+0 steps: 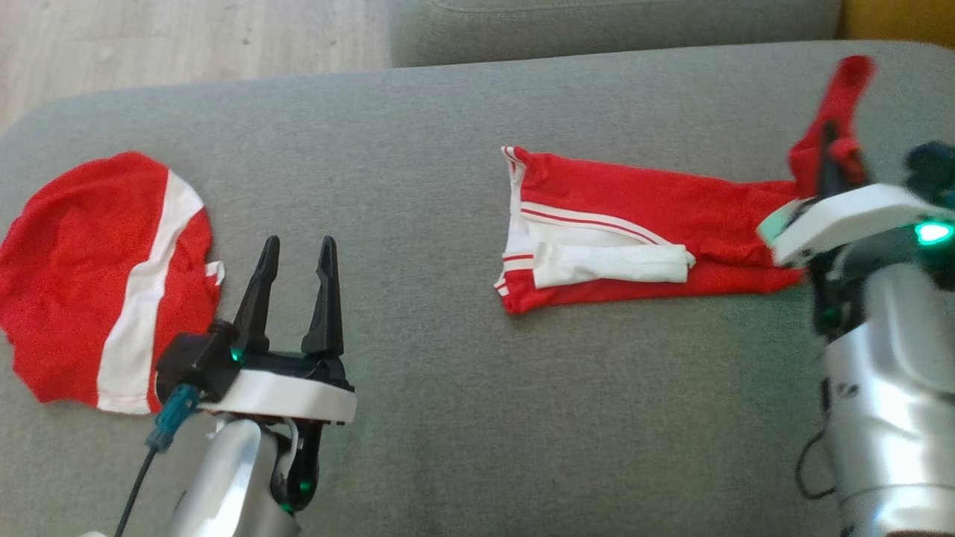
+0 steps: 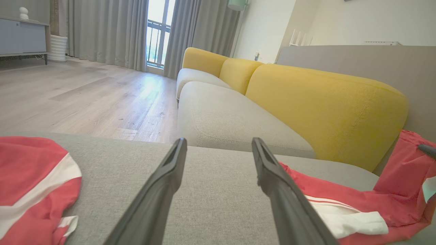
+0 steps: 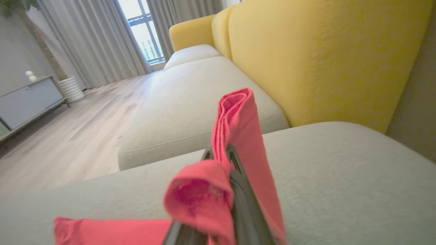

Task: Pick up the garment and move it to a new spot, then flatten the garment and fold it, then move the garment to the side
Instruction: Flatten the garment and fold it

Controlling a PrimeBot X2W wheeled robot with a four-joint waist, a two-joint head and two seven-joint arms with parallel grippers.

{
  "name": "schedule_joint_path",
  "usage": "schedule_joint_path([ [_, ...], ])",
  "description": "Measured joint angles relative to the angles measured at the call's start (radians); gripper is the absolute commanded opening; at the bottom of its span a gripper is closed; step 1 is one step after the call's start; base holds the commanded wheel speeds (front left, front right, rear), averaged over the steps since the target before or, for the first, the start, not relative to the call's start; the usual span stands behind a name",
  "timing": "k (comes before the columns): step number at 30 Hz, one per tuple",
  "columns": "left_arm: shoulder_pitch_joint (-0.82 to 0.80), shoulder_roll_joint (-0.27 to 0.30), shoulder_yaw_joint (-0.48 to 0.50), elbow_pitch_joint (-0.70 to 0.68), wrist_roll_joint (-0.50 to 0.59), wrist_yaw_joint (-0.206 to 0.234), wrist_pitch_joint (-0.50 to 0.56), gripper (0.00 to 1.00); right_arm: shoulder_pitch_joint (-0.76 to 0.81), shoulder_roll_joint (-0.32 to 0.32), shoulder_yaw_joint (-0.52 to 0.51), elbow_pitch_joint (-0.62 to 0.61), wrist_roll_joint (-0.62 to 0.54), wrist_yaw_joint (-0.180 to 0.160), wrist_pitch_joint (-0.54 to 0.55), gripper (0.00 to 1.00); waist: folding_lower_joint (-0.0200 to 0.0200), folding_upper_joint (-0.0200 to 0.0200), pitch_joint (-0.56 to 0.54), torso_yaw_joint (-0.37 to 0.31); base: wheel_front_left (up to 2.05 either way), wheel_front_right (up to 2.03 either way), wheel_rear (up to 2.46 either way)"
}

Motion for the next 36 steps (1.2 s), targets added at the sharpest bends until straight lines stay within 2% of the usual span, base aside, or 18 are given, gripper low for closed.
schedule_joint_path([
  [5,0.009,-0.004,0.001,0.000,-0.002,0.000,0.000,1.00,0.054,0.003,0.213,-0.029,0.192,0.000,0.023,0.00,0.0001,0.0000,-0.013,0.035,0.00,0.00,0.00],
  [8,0.009,-0.005,0.000,0.000,-0.002,0.000,0.000,1.00,0.055,0.003,0.305,-0.033,0.260,0.000,0.022,0.00,0.0001,0.0000,-0.012,0.057,0.00,0.00,0.00],
  [16,0.008,-0.014,-0.013,0.015,-0.008,-0.007,0.000,1.00,0.051,0.002,0.515,0.044,0.394,0.000,-0.011,0.00,0.0002,0.0000,0.004,0.125,0.00,0.00,0.00],
  [22,0.005,-0.016,-0.024,0.020,-0.012,-0.007,0.000,1.00,0.043,0.002,0.620,0.140,0.447,0.000,-0.063,0.00,0.0003,0.0000,0.012,0.172,0.00,0.00,0.00],
  [23,0.005,-0.016,-0.024,0.022,-0.012,-0.007,0.000,1.00,0.039,0.000,0.638,0.150,0.454,0.000,-0.072,1.00,0.0003,0.0000,0.013,0.177,0.00,0.00,0.00],
  [25,0.005,-0.017,-0.023,0.024,-0.012,-0.007,0.000,1.00,0.020,-0.001,0.710,0.156,0.517,0.000,-0.081,1.00,0.0003,0.0000,0.010,0.185,0.00,0.00,0.00],
  [28,0.006,-0.018,-0.018,0.024,-0.012,-0.007,0.000,1.00,-0.001,0.002,0.760,0.161,0.557,0.000,-0.098,1.00,0.0003,0.0000,0.006,0.175,0.00,0.00,0.00],
  [33,0.006,-0.019,0.002,0.012,-0.012,-0.007,0.000,1.00,-0.039,0.000,0.764,0.213,0.554,0.000,-0.147,1.00,0.0003,0.0000,-0.002,0.134,0.00,0.00,0.00],
  [36,0.006,-0.019,0.009,-0.006,-0.011,-0.007,0.000,1.00,-0.062,0.000,0.732,0.251,0.496,0.000,-0.178,1.00,0.0003,0.0000,-0.008,0.102,0.00,0.00,0.00],
])
